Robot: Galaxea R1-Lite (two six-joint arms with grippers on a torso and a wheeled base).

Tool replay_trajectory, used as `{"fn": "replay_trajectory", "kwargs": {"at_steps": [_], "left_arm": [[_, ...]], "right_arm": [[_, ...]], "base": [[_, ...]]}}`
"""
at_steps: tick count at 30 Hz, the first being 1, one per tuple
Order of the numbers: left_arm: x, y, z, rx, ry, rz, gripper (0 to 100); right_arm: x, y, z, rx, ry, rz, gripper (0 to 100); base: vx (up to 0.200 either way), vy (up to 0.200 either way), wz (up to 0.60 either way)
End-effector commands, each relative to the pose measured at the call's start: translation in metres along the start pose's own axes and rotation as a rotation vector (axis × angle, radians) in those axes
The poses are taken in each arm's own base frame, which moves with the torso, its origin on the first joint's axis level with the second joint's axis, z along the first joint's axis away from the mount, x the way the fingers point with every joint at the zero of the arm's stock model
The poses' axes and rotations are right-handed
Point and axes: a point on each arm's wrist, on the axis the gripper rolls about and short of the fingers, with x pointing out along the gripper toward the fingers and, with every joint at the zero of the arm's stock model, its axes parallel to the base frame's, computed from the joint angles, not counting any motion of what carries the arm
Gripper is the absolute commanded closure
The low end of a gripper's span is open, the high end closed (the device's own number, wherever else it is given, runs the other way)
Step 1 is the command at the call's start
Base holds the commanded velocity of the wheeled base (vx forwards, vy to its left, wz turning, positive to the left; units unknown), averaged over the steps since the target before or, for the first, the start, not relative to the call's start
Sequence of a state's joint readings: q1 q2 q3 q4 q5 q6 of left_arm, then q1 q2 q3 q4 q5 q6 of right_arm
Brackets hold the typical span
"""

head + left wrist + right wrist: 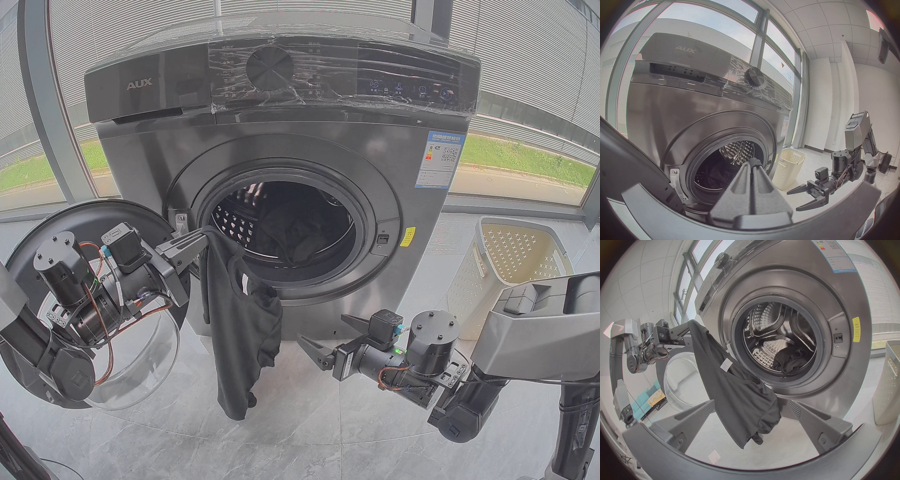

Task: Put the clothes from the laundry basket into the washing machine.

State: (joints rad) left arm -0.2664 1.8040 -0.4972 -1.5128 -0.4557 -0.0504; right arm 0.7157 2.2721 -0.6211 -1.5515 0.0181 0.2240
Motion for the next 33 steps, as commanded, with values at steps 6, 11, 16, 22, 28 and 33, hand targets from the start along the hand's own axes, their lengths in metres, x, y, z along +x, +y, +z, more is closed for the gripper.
{"fn": "replay_trajectory", "kwargs": {"at_steps": [6, 11, 16, 22, 28, 33], "left_arm": [[0.0, -0.003, 0.002, 0.004, -0.008, -0.008, 100], [-0.001, -0.005, 0.006, 0.006, -0.02, -0.015, 100], [0.0, -0.008, 0.006, 0.004, -0.019, -0.024, 100], [-0.001, -0.012, 0.009, 0.004, -0.026, -0.035, 100], [0.0, -0.014, 0.009, 0.002, -0.026, -0.044, 100], [-0.001, -0.014, 0.009, 0.001, -0.025, -0.044, 100]], "right_arm": [[0.011, -0.007, -0.019, -0.049, 0.057, 0.083, 0], [0.02, -0.015, -0.025, -0.082, 0.062, 0.132, 0], [0.04, -0.02, -0.037, -0.099, 0.049, 0.159, 0], [0.085, -0.041, -0.037, -0.117, -0.038, 0.134, 0], [0.102, -0.045, -0.04, -0.115, -0.042, 0.131, 0], [0.105, -0.046, -0.045, -0.114, -0.032, 0.128, 0]], "base": [[0.0, 0.0, 0.0], [0.0, 0.0, 0.0], [0.0, 0.0, 0.0], [0.0, 0.0, 0.0], [0.0, 0.0, 0.0], [0.0, 0.0, 0.0]]}}
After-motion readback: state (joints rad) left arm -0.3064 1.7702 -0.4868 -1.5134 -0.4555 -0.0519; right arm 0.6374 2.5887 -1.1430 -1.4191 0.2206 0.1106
